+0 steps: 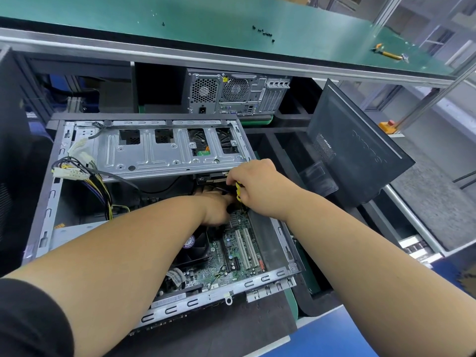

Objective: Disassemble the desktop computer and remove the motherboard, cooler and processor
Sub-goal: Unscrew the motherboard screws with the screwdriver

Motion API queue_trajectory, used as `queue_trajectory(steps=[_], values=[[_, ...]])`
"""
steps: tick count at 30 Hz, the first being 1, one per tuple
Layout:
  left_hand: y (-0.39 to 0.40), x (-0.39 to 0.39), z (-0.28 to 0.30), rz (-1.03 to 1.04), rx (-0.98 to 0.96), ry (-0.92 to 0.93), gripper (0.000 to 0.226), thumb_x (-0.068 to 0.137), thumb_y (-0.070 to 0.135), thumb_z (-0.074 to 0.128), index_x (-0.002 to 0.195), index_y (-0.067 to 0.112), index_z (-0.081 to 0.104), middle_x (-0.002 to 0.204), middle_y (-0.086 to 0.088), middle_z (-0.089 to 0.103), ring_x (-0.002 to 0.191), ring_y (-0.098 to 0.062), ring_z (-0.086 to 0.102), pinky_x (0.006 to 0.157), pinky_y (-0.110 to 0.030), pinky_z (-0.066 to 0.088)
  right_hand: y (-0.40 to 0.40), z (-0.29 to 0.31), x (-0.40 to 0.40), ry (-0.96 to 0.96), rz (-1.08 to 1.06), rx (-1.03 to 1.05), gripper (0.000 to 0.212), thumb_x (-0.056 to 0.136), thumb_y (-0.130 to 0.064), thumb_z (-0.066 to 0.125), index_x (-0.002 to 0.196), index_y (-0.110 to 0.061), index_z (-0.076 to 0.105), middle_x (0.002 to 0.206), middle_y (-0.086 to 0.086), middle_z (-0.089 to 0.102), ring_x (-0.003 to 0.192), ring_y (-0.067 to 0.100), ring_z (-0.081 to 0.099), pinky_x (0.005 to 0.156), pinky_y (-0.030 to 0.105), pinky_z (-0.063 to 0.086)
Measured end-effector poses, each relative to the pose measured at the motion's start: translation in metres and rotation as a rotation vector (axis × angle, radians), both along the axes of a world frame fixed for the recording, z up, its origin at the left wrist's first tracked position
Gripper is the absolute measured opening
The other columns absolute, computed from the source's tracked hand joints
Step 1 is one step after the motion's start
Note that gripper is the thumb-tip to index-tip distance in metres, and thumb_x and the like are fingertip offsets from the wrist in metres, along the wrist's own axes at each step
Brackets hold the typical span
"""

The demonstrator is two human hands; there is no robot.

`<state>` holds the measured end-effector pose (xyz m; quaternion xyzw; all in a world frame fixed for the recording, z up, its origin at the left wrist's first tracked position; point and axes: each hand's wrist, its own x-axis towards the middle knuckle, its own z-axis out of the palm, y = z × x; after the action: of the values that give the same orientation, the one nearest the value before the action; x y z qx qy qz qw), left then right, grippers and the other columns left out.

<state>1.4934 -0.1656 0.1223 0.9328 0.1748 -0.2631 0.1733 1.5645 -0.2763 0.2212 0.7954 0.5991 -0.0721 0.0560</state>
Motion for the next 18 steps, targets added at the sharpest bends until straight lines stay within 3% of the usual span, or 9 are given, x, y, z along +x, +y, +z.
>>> queue_trajectory(steps=[18], values=[[0.002,-0.001,-0.002,-0.022,-0.028,0.001,0.059,0.09,0.036,0.049,0.146,0.04,0.029,0.147,-0.013,0.032,0.142,-0.042,0.021,0.114,-0.055,0.016,0.0,0.004,0.001,-0.047,0.03,-0.049,0.035,0.091,-0.008,0.048,0.117,-0.024,0.064,0.118,-0.004,0.062,0.116,0.02,0.049,0.101,0.036,0.03]])
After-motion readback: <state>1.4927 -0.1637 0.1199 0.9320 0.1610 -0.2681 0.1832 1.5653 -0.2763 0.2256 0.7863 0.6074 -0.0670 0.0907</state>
